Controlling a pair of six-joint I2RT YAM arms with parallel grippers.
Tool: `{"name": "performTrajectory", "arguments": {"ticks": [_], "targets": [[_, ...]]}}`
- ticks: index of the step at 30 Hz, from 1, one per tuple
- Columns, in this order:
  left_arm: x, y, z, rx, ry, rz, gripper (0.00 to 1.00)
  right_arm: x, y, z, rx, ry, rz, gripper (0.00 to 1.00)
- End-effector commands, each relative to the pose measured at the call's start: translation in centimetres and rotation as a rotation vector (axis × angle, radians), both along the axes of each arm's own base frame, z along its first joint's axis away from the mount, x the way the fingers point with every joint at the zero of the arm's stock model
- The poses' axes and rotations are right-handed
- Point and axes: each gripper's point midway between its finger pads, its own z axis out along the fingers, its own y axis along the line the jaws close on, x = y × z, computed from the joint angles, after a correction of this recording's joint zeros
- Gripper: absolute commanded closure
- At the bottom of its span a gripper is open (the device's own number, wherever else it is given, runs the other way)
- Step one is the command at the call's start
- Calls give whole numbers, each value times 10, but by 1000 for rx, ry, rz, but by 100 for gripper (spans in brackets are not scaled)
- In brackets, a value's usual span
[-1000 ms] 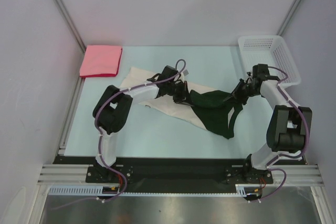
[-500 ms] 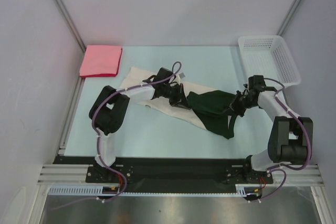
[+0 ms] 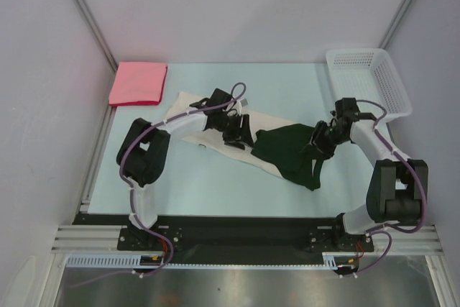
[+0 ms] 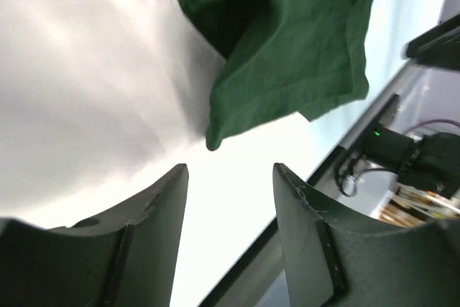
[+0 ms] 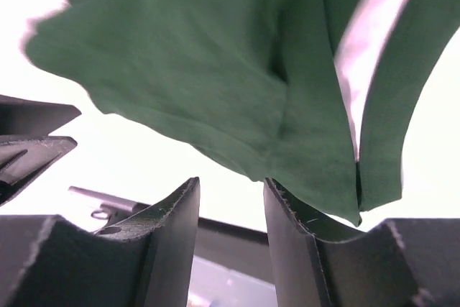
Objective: Fold and stack the t-shirts
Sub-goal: Fold the tshirt
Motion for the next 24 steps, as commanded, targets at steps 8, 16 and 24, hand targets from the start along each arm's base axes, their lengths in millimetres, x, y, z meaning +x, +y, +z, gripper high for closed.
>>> {"name": "performTrajectory", "arguments": {"ticks": [8, 16, 24], "targets": [[30, -43, 80, -196, -179, -72, 53, 61, 11, 4, 36, -110, 10, 70], [30, -74, 40, -223, -72, -86, 57, 79, 20, -30, 96, -73, -13, 83], [68, -69, 5, -131, -88, 11, 55, 68, 4, -55, 29, -34, -31, 86]]}}
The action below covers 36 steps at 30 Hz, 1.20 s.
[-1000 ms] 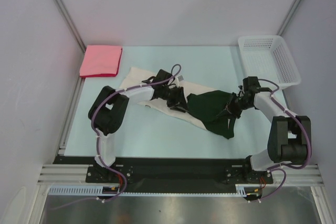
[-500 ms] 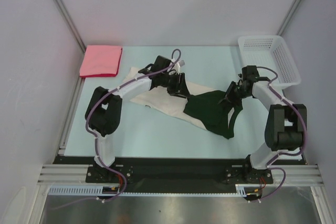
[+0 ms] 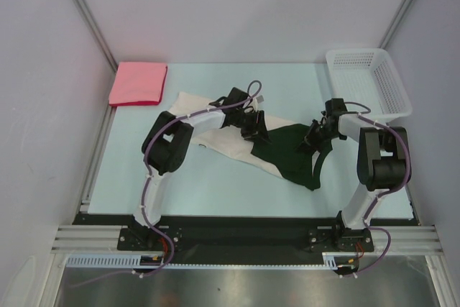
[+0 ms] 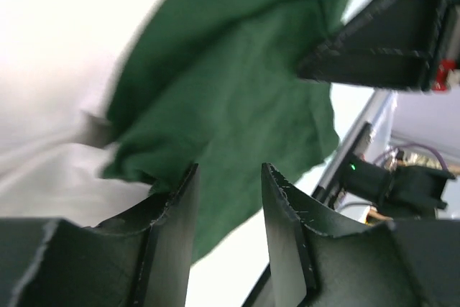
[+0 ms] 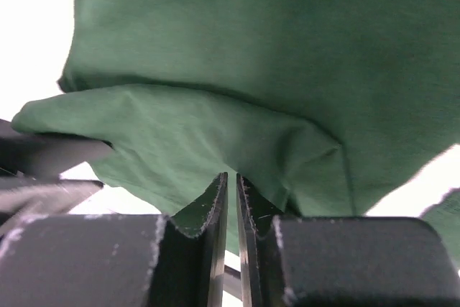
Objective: Fold and stack the t-shirts
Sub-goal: Fold the tshirt
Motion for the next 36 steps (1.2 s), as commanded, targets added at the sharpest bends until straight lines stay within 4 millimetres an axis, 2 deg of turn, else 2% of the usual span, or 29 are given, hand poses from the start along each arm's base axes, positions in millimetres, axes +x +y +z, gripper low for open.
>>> {"name": "performTrajectory", "arguments": {"ticks": [1, 5, 8, 10, 11, 13, 14, 16, 17, 18, 20, 21, 22, 23, 24, 25, 26, 28, 29, 30, 31, 32, 34, 35, 36], "targets": [[33, 0, 11, -4, -72, 62, 55, 4, -8, -4, -36, -29, -2, 86], [53, 14, -8, 35, -55, 121, 54, 1, -15, -14, -80, -18, -1, 86], [59, 24, -28, 64, -8, 154, 53, 0, -20, -23, -117, -7, 3, 85], [58, 29, -39, 78, 31, 158, 52, 0, -23, -27, -134, -4, 4, 83], [63, 29, -38, 80, 28, 160, 52, -1, -25, -30, -149, 4, 4, 82], [60, 34, -44, 114, 32, 144, 52, -3, -28, -32, -168, 15, 5, 74], [63, 35, -40, 118, 17, 143, 51, -3, -30, -32, -181, 20, 2, 72], [65, 40, -19, 129, -33, 139, 50, -4, -31, -27, -188, 17, 1, 64], [67, 43, -6, 123, -58, 141, 49, -7, -31, -24, -194, 28, 1, 61], [70, 47, 23, 116, -132, 145, 48, -2, -31, -12, -199, 0, -2, 56], [70, 62, 50, 130, -203, 160, 45, -5, -32, 0, -226, -5, -3, 51], [67, 71, 60, 147, -220, 168, 42, -4, -32, 13, -232, -38, -4, 47], [64, 80, 94, 130, -292, 179, 41, -4, -31, 22, -233, -57, -10, 45], [64, 102, 90, 173, -291, 224, 38, -8, -31, 28, -234, -58, -14, 43], [61, 115, 98, 180, -301, 247, 37, -9, -31, 34, -233, -73, -17, 39], [59, 128, 102, 190, -303, 281, 36, -10, -29, 50, -229, -119, -25, 34], [55, 158, 108, 220, -311, 357, 35, -15, -30, 52, -228, -114, -48, 33], [53, 187, 109, 245, -309, 448, 30, -19, -28, 63, -213, -142, -83, 31], [51, 219, 106, 286, -309, 539, 25, -24, -26, 74, -186, -161, -131, 30], [50, 234, 103, 302, -298, 589, 22, -28, -26, 77, -174, -163, -157, 29], [49, 247, 102, 300, -275, 646, 22, -31, -23, 81, -157, -170, -175, 29], [46, 272, 96, 314, -249, 720, 22, -33, -19, 95, -123, -198, -220, 29], [48, 298, 87, 324, -197, 844, 23, -44, -15, 95, -94, -183, -257, 28], [46, 319, 77, 336, -165, 906, 25, -50, -12, 102, -68, -193, -268, 28], [50, 329, 73, 340, -160, 940, 25, -59, -9, 98, -45, -159, -300, 28]]}}
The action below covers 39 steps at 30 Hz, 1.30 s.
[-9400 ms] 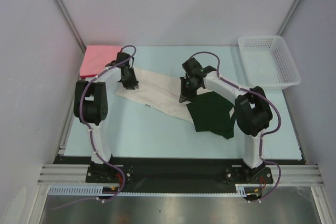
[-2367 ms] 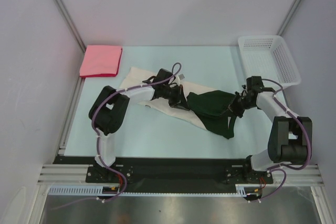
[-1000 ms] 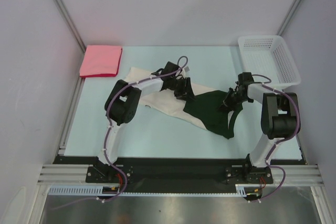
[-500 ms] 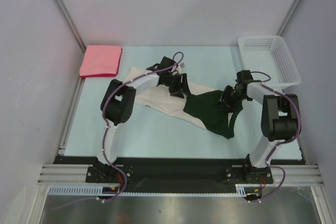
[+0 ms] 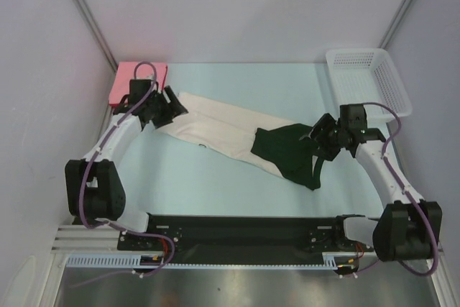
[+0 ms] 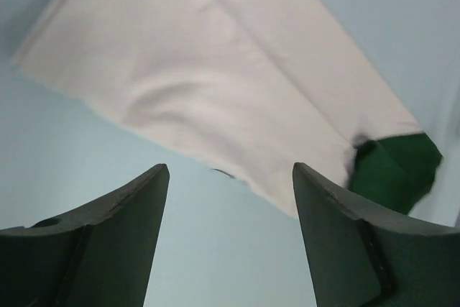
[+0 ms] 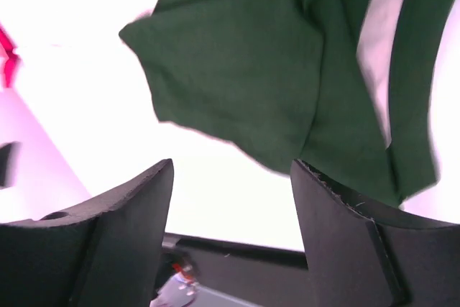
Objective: Fold and stack the t-shirts
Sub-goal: Fold the tshirt
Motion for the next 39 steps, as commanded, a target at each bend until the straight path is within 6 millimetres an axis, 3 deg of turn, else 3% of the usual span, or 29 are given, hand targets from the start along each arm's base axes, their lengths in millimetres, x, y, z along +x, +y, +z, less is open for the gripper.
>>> {"name": "performTrajectory", "arguments": {"ticks": [1, 6, 11, 20, 28, 31, 34, 37, 39], "targets": [[-2, 42, -38, 10, 96, 201, 25, -25, 11, -2, 103, 73, -103, 28], [14, 83, -66, 7, 145, 360, 25, -61, 16, -6, 178, 86, -178, 26], [23, 109, -92, -19, 194, 468, 28, -85, 15, -29, 263, 116, -314, 20], [27, 123, -125, 12, 289, 530, 33, -98, 12, -59, 242, 222, -382, 20], [34, 130, -137, 53, 306, 515, 39, -106, 14, -81, 260, 292, -439, 21], [37, 131, -138, 65, 301, 499, 44, -100, 13, -88, 270, 285, -463, 21], [39, 132, -139, 80, 290, 483, 58, -91, 13, -90, 286, 260, -487, 21], [43, 134, -136, 96, 276, 468, 80, -91, 13, -99, 279, 280, -496, 22], [42, 136, -136, 107, 276, 462, 87, -89, 12, -102, 271, 274, -494, 25]]}}
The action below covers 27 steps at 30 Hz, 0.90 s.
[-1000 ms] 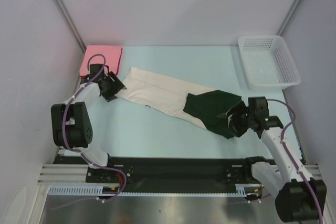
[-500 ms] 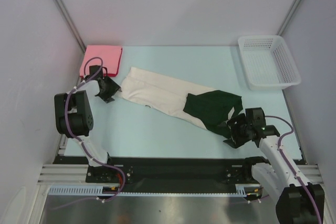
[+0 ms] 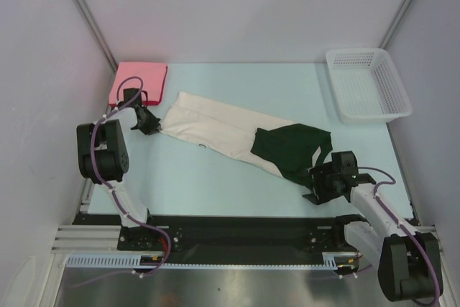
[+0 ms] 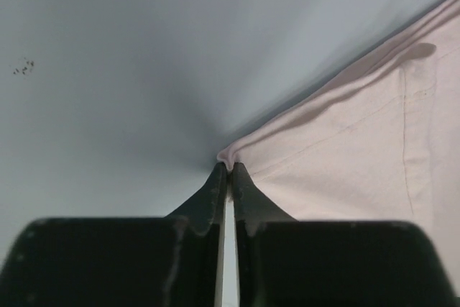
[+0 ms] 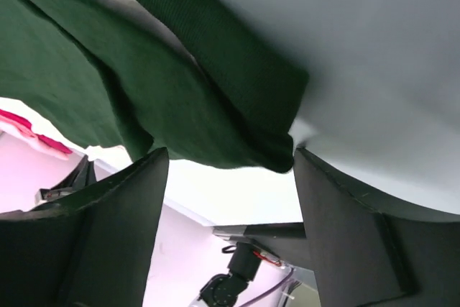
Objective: Fold and stack the t-shirts
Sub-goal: Fold the tshirt
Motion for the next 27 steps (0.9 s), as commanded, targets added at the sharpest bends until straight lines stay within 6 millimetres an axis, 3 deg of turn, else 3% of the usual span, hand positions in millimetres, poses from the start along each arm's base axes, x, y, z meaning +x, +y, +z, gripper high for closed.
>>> {"name": "performTrajectory", "arguments": {"ticks": [1, 7, 11, 15, 19, 20, 21, 22, 23, 26, 27], "targets": [[11, 11, 9, 51, -26, -17, 97, 17, -3, -2, -20, -50, -31, 27], [-17, 32, 10, 64, 10, 63, 100, 36, -7, -5, -110, -75, 45, 41], [-52, 45, -2, 38, 49, 149, 100, 46, -8, -11, -165, -69, 88, 70], [-65, 53, 0, 43, 40, 174, 100, 56, -6, -20, -185, -63, 104, 79], [-86, 69, 3, 85, 45, 233, 100, 87, -5, -16, -273, -118, 232, 86], [-86, 70, 9, 87, 24, 244, 100, 114, -4, 2, -299, -178, 254, 86], [-90, 71, 9, 90, 26, 252, 100, 125, -4, 5, -326, -191, 281, 86], [-97, 72, 6, 93, 41, 266, 100, 132, -5, -9, -347, -158, 325, 86], [-100, 71, 7, 89, 39, 275, 100, 162, -3, 10, -379, -231, 371, 88], [-109, 60, 4, 43, 52, 269, 100, 195, -10, 0, -448, -220, 459, 89], [-112, 56, 3, 27, 52, 270, 100, 221, -11, 15, -471, -271, 457, 89]]}}
